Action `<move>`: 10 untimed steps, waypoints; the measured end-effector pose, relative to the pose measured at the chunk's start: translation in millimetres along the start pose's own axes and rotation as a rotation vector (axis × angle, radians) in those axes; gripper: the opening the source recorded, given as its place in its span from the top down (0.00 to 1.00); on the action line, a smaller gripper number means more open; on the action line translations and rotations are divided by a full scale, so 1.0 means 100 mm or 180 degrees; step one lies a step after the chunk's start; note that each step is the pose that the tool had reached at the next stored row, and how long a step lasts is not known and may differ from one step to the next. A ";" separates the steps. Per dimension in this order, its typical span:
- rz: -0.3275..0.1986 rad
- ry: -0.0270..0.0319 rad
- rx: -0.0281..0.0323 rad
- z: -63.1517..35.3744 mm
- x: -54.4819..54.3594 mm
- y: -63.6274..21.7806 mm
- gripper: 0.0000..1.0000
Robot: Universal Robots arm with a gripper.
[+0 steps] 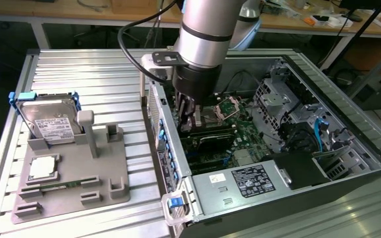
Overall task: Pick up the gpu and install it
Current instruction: 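Press down on the gpu until it lock into place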
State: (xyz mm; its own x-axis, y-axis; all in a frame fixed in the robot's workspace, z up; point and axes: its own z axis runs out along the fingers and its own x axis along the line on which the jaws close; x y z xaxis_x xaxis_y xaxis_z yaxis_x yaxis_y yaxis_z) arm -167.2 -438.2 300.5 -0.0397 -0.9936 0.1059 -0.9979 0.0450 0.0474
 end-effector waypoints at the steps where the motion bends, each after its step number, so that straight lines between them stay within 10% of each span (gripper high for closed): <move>1: 0.0000 0.0000 0.0000 -0.004 0.00 0.001 0.89; 10: -0.0001 -0.0020 -0.0001 -0.019 -0.03 0.012 0.89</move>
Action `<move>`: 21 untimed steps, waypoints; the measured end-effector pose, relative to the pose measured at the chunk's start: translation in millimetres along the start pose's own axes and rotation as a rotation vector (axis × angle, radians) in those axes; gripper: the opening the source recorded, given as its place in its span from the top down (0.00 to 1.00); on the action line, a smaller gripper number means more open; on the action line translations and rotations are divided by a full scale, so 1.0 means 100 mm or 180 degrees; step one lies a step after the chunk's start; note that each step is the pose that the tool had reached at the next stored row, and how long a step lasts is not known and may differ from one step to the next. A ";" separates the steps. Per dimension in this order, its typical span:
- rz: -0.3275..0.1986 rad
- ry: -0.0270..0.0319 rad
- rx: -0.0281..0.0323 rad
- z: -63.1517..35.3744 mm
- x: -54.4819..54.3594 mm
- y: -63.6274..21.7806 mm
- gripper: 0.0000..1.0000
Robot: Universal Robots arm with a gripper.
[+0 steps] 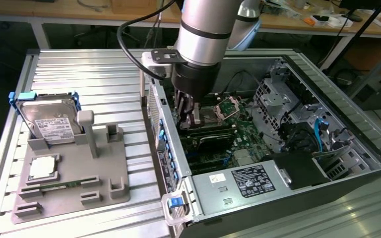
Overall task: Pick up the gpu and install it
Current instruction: 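Press down on the gpu until it lock into place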
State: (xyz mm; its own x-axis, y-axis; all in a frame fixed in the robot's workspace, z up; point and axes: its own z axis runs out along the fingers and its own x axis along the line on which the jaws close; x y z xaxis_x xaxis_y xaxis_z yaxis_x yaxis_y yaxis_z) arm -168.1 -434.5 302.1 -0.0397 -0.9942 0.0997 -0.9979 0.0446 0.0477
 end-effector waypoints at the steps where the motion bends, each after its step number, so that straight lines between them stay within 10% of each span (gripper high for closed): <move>1: 0.0000 0.0000 0.0000 0.000 -0.01 0.004 0.89; 8: 0.0000 0.0000 -0.0002 0.002 -0.01 0.043 0.89; 14: -0.0006 0.0003 -0.0068 0.004 0.00 0.064 0.89; 21: -0.0007 0.0004 -0.0070 -0.034 0.00 0.070 0.89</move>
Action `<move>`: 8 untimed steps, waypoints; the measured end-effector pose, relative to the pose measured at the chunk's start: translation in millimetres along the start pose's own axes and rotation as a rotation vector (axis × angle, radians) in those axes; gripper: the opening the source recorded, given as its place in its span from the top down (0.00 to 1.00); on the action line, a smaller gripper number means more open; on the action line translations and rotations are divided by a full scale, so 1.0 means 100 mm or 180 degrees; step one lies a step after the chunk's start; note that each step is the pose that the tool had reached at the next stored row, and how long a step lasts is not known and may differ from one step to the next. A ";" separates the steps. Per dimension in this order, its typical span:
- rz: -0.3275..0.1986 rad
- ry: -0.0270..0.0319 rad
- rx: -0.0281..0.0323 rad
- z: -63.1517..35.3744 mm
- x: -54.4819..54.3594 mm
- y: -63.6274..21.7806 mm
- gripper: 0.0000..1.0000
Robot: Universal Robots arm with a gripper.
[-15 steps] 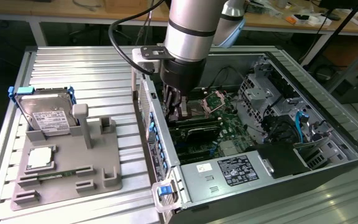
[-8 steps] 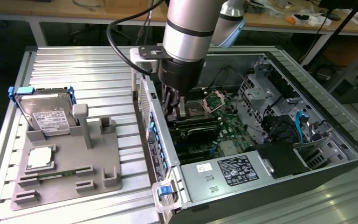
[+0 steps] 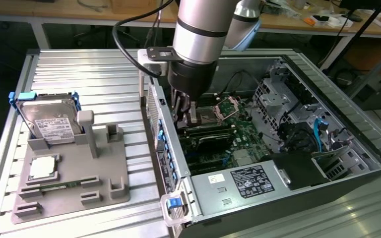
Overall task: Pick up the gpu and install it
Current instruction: 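Press down on the gpu until it lock into place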
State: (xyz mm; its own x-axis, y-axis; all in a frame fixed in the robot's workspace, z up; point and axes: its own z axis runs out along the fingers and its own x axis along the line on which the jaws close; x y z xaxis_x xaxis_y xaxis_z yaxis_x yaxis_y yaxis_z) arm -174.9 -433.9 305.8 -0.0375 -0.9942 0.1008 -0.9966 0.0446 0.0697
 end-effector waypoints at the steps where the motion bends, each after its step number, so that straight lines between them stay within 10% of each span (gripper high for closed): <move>1: 0.0000 0.0001 -0.0001 -0.016 0.00 0.001 0.89; 8: 0.0000 0.0000 0.0000 -0.042 0.00 0.003 0.89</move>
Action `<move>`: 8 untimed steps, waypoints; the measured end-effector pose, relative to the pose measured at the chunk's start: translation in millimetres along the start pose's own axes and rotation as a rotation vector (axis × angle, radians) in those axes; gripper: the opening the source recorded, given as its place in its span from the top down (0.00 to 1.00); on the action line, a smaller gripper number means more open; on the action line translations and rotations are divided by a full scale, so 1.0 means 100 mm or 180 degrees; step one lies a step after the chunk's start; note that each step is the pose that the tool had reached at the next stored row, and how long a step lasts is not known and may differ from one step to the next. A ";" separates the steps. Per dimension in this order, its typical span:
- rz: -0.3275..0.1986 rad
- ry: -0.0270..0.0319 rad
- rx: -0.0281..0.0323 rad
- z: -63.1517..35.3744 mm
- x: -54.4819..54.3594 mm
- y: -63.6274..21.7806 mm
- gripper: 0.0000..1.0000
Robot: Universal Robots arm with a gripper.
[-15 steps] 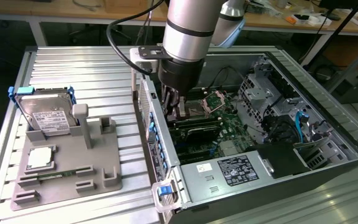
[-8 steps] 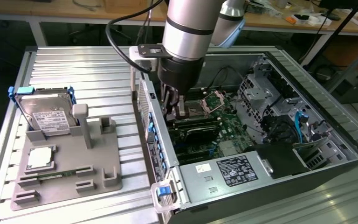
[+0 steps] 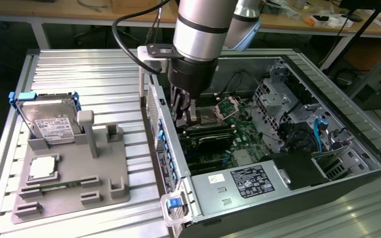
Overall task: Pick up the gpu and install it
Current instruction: 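Press down on the gpu until it lock into place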
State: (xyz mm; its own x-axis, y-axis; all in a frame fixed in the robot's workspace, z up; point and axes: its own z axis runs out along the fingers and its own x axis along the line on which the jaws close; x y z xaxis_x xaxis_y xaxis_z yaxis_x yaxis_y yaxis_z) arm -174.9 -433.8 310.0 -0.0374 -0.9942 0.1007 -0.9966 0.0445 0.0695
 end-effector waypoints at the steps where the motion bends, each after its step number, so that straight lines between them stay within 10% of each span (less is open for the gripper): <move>1: 0.0000 0.0000 0.0000 -0.001 0.00 0.000 0.89; 8: 0.0000 0.0001 0.0002 0.013 0.00 -0.001 0.89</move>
State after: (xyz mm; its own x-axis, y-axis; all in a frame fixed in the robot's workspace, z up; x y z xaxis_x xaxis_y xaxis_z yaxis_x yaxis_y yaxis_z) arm -174.9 -433.9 308.7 -0.0374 -0.9942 0.1011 -0.9966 0.0445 0.0688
